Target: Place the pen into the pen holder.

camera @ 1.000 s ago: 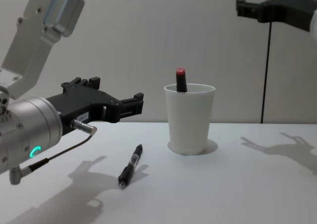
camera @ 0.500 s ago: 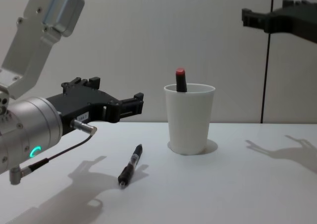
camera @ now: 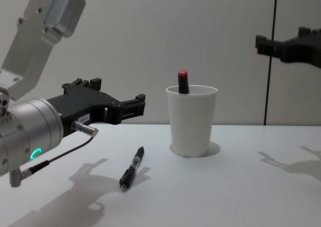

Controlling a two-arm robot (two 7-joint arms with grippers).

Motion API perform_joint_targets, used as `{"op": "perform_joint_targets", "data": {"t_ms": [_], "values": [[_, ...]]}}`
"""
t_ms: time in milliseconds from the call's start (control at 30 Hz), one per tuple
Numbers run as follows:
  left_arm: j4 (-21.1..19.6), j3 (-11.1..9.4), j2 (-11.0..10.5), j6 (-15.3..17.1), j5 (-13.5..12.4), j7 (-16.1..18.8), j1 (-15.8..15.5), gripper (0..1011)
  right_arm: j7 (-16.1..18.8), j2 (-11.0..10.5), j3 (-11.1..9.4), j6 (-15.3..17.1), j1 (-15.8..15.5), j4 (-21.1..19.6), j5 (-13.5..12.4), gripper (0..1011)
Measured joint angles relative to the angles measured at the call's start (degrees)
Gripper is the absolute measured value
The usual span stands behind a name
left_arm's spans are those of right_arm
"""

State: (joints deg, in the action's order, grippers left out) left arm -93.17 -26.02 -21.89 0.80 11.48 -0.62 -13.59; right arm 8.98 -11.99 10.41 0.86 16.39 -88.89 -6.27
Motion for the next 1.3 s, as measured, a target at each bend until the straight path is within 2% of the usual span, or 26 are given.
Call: {"op": "perform_joint_targets", "data": {"t_ms": [833, 1067, 1300], "values": [[0.0, 0.0, 0.0, 0.0, 0.0, 0.0, 0.0, 1000, -4.3, -6.0, 2.1, 0.9, -14.1, -10.1, -8.3, 1001], [0.0, 0.0, 0.0, 0.0, 0.0, 0.0, 0.0, 1000, -5.0, -7.1, 2.5, 1.1, -16.6, -11.9, -9.9, 1001], [0.0, 0.3, 0.4, 0.8, 0.5, -0.3, 0.0, 1000, -5.2, -7.3, 2.6, 1.1, -17.2, -12.3, -10.2, 1001]]}}
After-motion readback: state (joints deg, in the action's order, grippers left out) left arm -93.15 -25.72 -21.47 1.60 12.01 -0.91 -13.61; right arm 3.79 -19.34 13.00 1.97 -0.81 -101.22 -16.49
